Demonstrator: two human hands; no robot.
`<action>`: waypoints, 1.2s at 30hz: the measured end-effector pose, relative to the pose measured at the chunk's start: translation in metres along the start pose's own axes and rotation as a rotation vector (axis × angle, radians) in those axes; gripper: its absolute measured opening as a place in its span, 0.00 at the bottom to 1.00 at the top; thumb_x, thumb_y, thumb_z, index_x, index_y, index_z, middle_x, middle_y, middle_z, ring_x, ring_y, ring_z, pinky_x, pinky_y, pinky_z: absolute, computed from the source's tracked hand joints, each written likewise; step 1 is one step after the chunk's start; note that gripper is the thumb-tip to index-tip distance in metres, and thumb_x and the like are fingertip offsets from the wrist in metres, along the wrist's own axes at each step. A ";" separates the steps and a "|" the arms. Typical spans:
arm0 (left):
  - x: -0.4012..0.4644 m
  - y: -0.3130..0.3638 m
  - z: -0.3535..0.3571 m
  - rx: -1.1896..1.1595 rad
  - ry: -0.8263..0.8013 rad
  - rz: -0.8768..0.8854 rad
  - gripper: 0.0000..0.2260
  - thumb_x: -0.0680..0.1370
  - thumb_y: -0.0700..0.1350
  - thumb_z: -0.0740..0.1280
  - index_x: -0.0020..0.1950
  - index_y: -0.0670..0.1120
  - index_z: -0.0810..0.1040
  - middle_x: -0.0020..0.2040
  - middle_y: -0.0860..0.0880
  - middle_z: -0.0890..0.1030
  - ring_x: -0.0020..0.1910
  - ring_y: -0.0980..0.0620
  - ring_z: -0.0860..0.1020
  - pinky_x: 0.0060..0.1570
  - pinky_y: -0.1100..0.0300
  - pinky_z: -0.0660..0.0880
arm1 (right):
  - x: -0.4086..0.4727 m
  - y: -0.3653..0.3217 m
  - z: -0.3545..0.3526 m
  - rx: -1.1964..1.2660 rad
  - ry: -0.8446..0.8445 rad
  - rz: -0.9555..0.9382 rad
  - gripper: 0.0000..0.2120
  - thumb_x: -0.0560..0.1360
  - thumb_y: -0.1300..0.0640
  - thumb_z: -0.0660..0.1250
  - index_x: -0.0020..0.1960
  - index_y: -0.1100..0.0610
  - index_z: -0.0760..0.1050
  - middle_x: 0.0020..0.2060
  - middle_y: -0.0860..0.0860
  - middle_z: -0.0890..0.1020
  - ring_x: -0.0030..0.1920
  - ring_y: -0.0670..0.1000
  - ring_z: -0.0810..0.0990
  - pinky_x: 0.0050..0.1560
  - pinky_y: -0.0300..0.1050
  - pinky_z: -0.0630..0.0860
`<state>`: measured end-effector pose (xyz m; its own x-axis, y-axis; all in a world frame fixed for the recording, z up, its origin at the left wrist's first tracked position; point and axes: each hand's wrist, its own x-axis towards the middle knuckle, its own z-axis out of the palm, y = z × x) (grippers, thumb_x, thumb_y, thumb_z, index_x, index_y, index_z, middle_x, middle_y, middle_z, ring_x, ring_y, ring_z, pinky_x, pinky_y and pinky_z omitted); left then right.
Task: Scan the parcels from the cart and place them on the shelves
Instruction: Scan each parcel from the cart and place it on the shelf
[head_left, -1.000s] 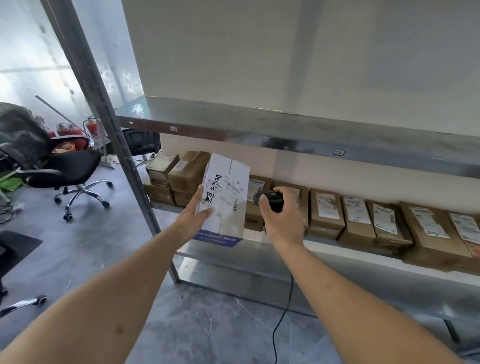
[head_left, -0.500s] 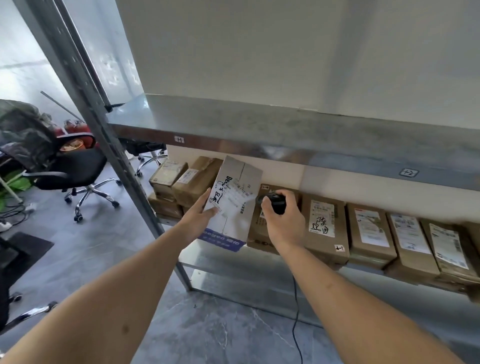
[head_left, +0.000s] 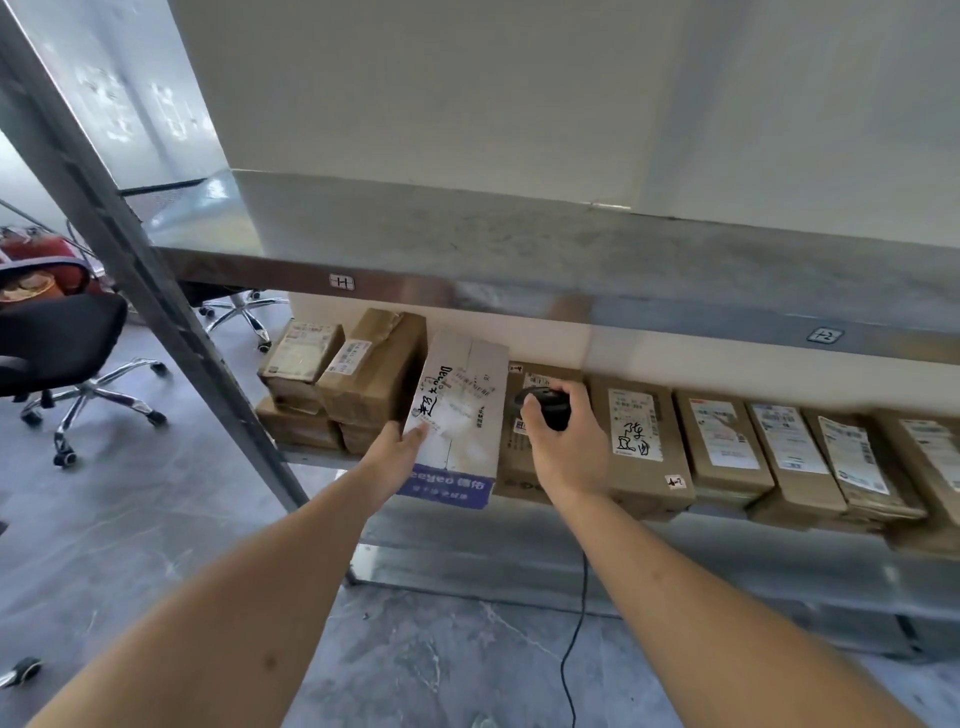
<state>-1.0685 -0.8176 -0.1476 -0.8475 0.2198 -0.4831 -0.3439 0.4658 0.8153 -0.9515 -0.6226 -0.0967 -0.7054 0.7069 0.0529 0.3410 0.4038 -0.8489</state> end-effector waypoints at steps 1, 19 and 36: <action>0.004 -0.004 0.000 -0.004 0.003 -0.015 0.23 0.84 0.63 0.61 0.68 0.47 0.72 0.59 0.47 0.81 0.59 0.44 0.81 0.66 0.41 0.75 | -0.002 0.000 0.001 -0.002 0.006 0.005 0.14 0.80 0.39 0.67 0.64 0.40 0.73 0.44 0.37 0.81 0.49 0.48 0.81 0.49 0.47 0.76; -0.010 0.018 0.030 0.776 0.137 0.429 0.26 0.85 0.51 0.64 0.81 0.50 0.61 0.79 0.43 0.60 0.71 0.39 0.72 0.62 0.46 0.77 | -0.001 0.004 0.007 -0.002 0.009 0.033 0.18 0.80 0.39 0.67 0.67 0.42 0.73 0.48 0.40 0.82 0.49 0.48 0.81 0.48 0.44 0.74; 0.009 0.040 0.050 1.294 -0.119 0.431 0.40 0.82 0.71 0.54 0.85 0.57 0.39 0.85 0.43 0.37 0.84 0.38 0.38 0.82 0.39 0.42 | 0.024 0.008 -0.005 0.061 -0.035 0.044 0.15 0.80 0.40 0.68 0.65 0.42 0.74 0.42 0.36 0.81 0.47 0.39 0.81 0.52 0.49 0.81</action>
<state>-1.0698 -0.7538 -0.1354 -0.7282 0.5909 -0.3471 0.6115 0.7889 0.0602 -0.9623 -0.5998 -0.0998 -0.7120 0.7022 -0.0025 0.3345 0.3361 -0.8804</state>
